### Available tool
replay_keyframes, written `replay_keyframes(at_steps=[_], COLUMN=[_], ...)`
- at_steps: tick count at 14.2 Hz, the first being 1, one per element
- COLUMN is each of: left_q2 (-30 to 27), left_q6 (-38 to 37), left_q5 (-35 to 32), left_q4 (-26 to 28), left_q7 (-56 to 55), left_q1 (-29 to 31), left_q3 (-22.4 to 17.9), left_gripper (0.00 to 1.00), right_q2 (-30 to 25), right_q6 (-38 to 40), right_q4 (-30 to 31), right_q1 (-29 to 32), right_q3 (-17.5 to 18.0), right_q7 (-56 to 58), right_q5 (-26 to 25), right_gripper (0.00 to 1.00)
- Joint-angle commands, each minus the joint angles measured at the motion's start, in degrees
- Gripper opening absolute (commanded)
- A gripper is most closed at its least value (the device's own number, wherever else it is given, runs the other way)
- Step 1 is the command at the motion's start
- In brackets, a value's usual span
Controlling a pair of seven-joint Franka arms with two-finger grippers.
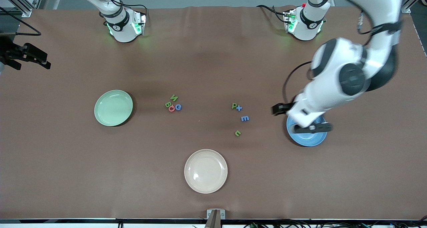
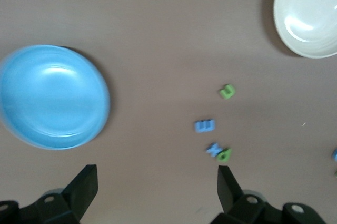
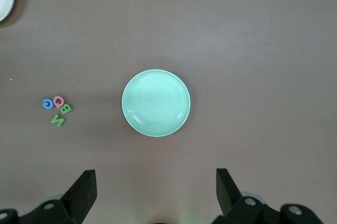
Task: Sort upper and lower case letters into plates
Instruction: 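Reach the left gripper to the green u while the right gripper reaches the N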
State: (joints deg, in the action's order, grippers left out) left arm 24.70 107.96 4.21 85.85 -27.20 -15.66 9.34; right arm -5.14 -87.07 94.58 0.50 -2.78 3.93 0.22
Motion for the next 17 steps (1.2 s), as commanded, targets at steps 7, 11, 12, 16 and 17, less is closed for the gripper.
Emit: replay_keyframes(at_steps=[7,11,12,16,17], left_q2=[15.10,19.50,20.03,22.93,23.46], left_q6=[18.41,25.71,26.76,28.79,28.79], left_q5=[-9.20,-11.50,-11.59,-11.59,-11.59], left_q4=[-1.38,-1.65,-1.65,-3.05,-3.14], left_q7=[-16.12,-18.59,-18.59,-18.50,-18.50], left_q1=[-10.17,-11.32,-11.32,-11.93,-12.37], left_q3=[-0.73,-0.90,-0.90,-1.16,-1.95], left_gripper=[1.00,1.00,0.99,0.90,0.87], right_q2=[13.84,13.49,13.41,12.79,12.79], right_q6=[-3.90,-3.98,-4.07,-5.56,-6.70], right_q4=[-3.87,-1.42,-0.80,1.74,2.71], right_q1=[2.75,3.36,2.93,-1.54,-3.21], right_q3=[0.14,0.14,0.23,0.40,0.40], right_q7=[0.03,-7.94,-9.45,-22.61,-26.74], right_q5=[-0.92,6.79,7.07,6.55,6.46], right_gripper=[1.00,1.00,1.00,1.00,1.00])
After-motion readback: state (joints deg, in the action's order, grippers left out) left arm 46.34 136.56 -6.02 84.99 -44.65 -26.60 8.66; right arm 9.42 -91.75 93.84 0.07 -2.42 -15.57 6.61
